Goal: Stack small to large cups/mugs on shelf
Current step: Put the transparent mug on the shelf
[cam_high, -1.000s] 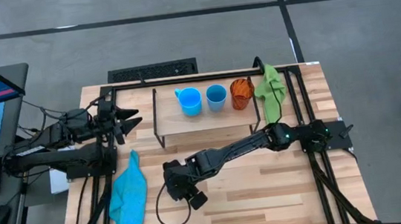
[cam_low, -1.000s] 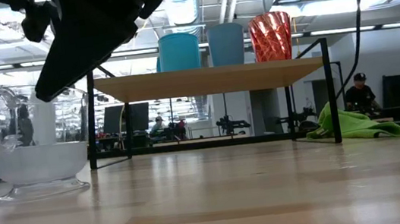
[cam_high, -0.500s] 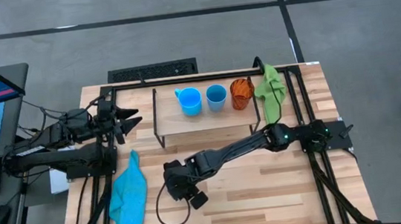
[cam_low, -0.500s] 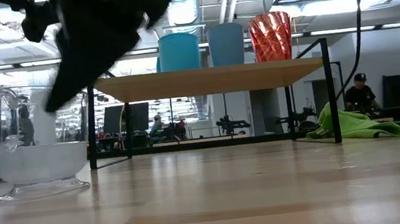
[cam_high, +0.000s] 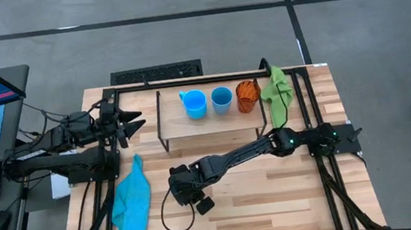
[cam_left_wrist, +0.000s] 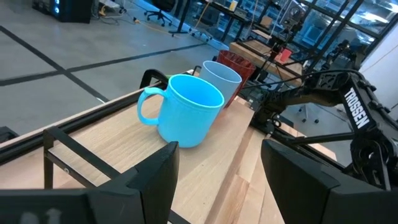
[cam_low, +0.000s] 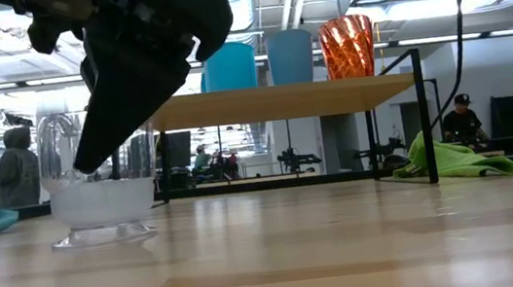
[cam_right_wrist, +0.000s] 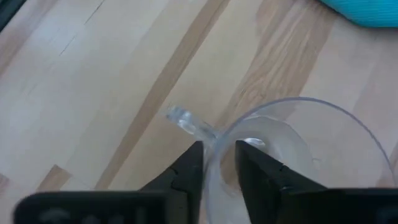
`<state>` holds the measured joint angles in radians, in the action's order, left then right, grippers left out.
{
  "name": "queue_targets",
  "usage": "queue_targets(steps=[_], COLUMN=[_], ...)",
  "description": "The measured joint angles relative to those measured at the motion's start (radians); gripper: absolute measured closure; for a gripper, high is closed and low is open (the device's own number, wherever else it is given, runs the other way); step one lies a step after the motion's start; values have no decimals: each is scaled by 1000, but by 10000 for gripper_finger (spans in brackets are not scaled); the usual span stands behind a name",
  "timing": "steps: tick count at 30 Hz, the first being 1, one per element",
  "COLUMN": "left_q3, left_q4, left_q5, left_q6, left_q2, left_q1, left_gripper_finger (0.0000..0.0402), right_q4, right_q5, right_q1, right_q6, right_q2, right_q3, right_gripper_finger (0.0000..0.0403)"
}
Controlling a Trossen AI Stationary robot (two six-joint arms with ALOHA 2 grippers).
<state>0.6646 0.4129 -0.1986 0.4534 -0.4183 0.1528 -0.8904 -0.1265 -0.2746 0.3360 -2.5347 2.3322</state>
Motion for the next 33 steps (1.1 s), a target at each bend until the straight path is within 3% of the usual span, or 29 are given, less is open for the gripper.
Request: queue_targets(steps=[8, 18, 27, 33], left_q3=[0, 0, 0, 0], left_q4=[0, -2, -6, -6], left_q5=[0, 0, 0, 0], left_q6=[-5, -5, 3, 13], left_q2=[0, 0, 0, 0], left_q1=[0, 0, 0, 0], left_gripper_finger=[182, 182, 182, 182], right_q4=[-1, 1, 10, 38], right_q5=[-7, -6, 30, 142], right_q1=[0, 4, 33, 37], right_q6=[-78, -179, -216, -208], right_q2=[6, 87, 308, 476], right_q3=[0, 22, 23, 23], right_gripper_finger=[390, 396, 394, 389])
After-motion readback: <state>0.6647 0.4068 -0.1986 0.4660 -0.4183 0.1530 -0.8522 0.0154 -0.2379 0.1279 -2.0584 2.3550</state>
